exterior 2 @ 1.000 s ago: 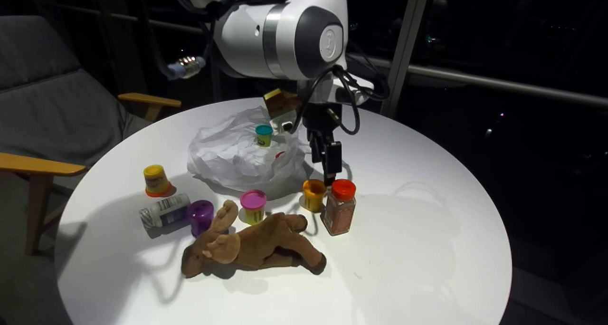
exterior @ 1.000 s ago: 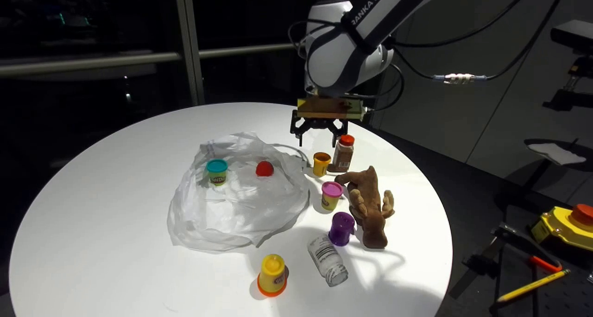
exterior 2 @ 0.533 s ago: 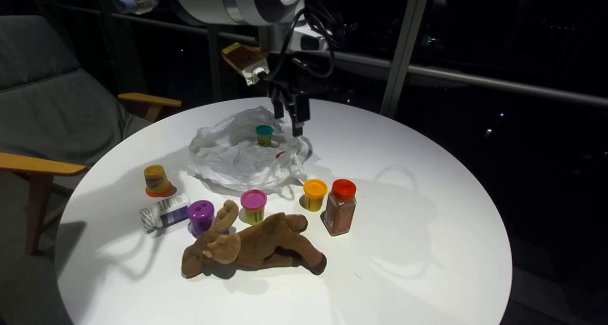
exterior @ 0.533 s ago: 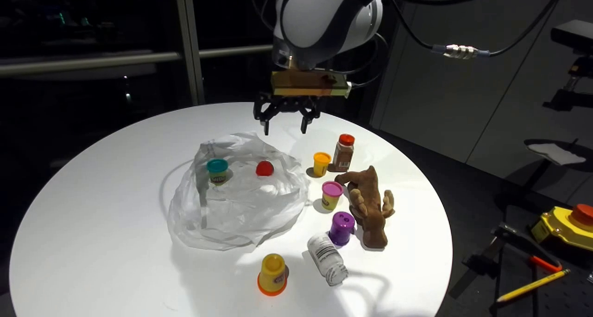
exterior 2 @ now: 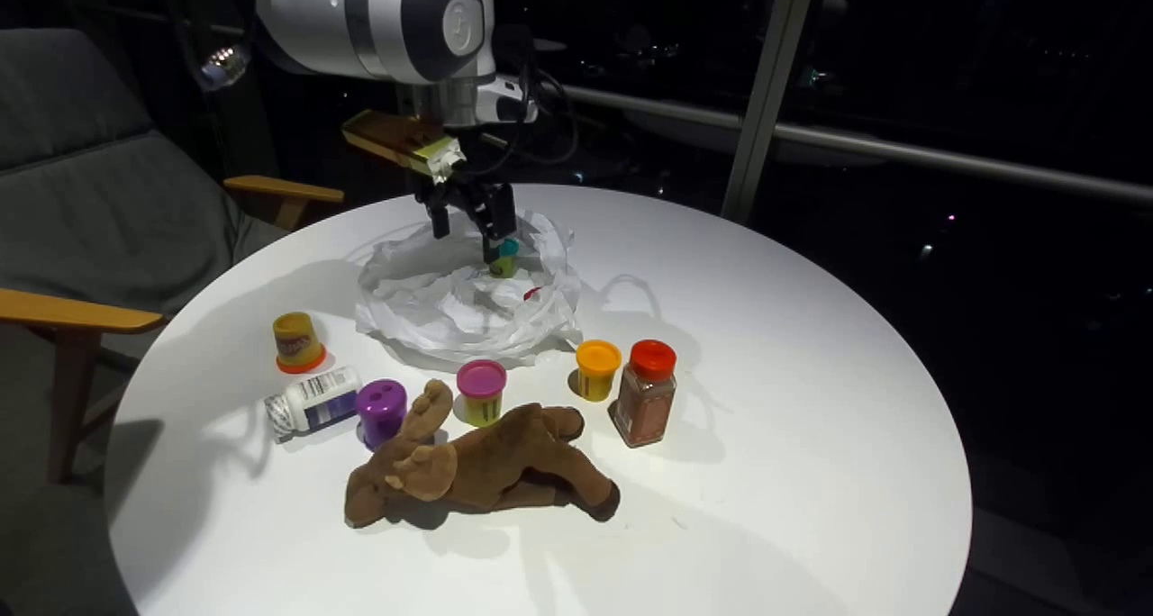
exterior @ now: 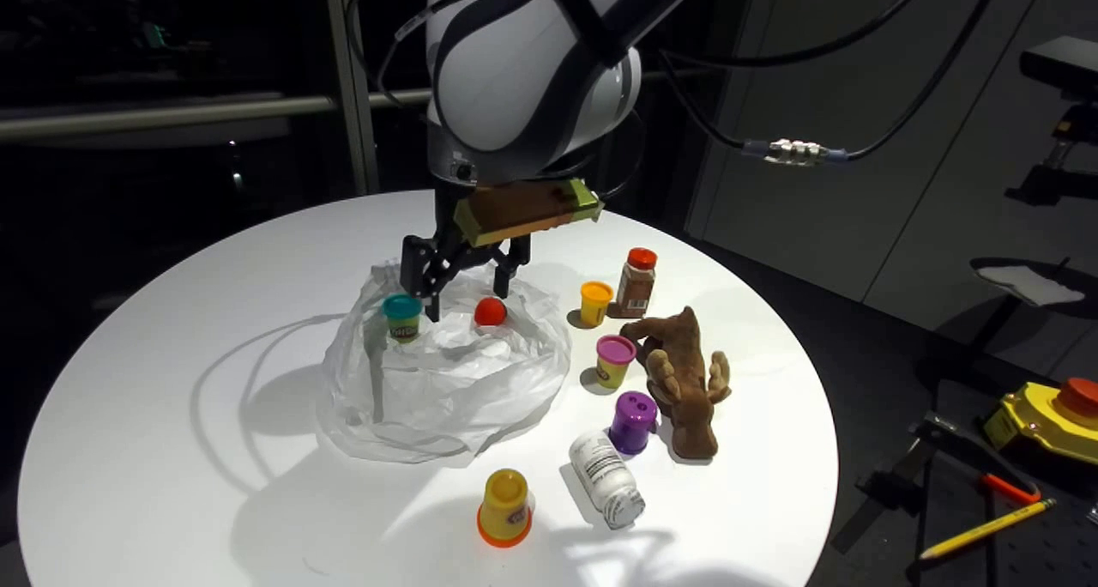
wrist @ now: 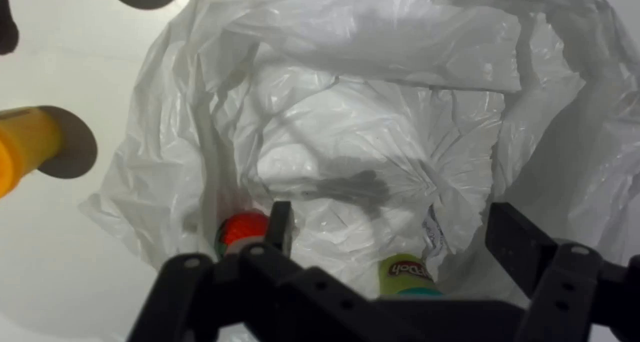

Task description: Remove the contents from the plastic bag.

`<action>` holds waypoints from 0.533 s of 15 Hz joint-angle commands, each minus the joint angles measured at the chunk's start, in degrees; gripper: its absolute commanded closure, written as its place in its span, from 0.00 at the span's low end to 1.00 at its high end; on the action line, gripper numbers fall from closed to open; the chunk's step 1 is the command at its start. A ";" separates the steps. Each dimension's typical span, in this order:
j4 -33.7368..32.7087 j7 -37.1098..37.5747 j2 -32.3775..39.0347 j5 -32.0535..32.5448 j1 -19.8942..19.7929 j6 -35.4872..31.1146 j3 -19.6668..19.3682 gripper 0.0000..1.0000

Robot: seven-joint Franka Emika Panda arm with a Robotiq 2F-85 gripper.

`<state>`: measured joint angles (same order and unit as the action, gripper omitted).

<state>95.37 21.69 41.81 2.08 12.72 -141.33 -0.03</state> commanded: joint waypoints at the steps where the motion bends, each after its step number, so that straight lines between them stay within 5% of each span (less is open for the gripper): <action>1: -9.74 -6.56 6.72 2.00 -0.09 2.96 -0.27 0.00; 8: -24.03 -13.73 16.83 2.74 -0.62 7.63 0.09 0.00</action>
<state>80.09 10.44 53.81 4.23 12.58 -137.24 -0.41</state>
